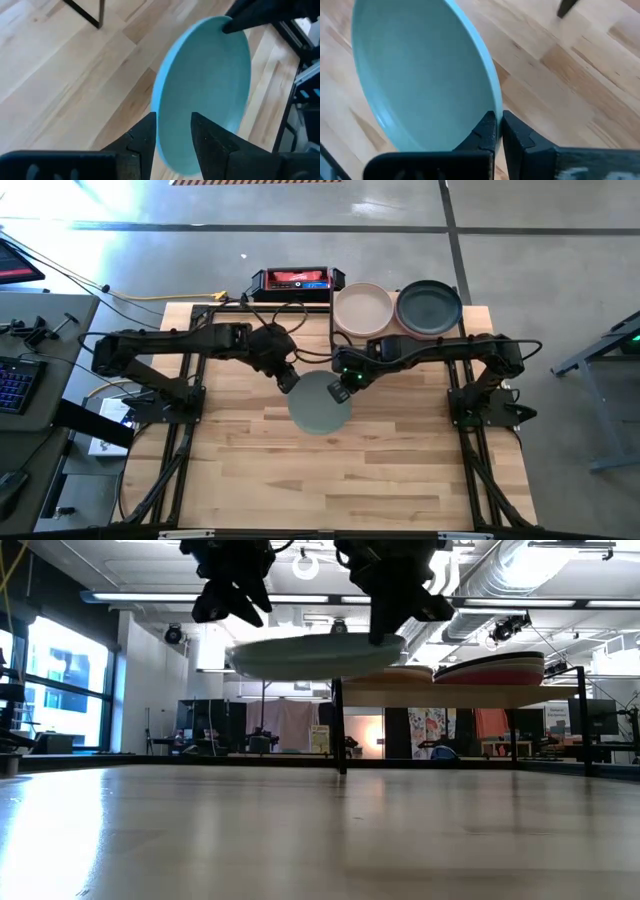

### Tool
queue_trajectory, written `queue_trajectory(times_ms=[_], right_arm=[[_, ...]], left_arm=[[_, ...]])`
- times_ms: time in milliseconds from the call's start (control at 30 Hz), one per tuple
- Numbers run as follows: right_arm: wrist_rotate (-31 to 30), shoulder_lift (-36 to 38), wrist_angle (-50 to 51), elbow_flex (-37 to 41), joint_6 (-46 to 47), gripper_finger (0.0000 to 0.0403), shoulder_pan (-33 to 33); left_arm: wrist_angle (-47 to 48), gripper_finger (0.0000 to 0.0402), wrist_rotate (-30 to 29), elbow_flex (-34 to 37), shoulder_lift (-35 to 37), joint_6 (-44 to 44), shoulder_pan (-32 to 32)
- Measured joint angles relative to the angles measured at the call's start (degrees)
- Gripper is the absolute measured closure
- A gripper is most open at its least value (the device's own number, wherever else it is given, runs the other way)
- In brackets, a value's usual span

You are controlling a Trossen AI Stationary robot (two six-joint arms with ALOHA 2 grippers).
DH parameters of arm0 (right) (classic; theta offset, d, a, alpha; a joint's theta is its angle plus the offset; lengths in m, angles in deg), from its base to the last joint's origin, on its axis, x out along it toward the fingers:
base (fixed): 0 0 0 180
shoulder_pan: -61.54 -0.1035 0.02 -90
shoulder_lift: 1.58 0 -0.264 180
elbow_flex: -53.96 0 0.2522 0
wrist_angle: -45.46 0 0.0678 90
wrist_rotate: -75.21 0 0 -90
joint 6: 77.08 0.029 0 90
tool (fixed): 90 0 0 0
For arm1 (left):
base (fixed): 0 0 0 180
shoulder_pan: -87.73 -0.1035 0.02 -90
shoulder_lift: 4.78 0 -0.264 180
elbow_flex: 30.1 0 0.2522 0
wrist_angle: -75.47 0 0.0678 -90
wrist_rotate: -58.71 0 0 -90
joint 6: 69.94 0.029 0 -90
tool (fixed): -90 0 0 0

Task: Place and stack plates onto a shelf
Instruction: Stack the light blue plate on top of the gray plate on the shelf

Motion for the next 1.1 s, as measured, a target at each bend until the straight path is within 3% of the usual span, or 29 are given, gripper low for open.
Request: queue_trajectory(times_ms=[300,500,633,1100], right_arm=[[5.2,1.9,1.4,0.0,-5.6,0.0403,2.8],[5.7,6.7,5.0,0.0,-9.0,0.0403,8.4],[5.9,9.0,6.0,-0.1,-12.3,0.0403,13.7],[18.8,11.4,5.6,-0.1,-22.8,0.0403,38.6]], left_arm=[[0.0,0.0289,-0.1,0.0,2.3,1.4,-2.0],[0.0,0.0289,-0.9,0.0,2.4,2.2,-2.0],[0.1,0.0289,-1.0,0.0,2.4,3.0,-2.0],[0.1,0.0289,-4.7,0.0,2.4,3.0,-2.0]])
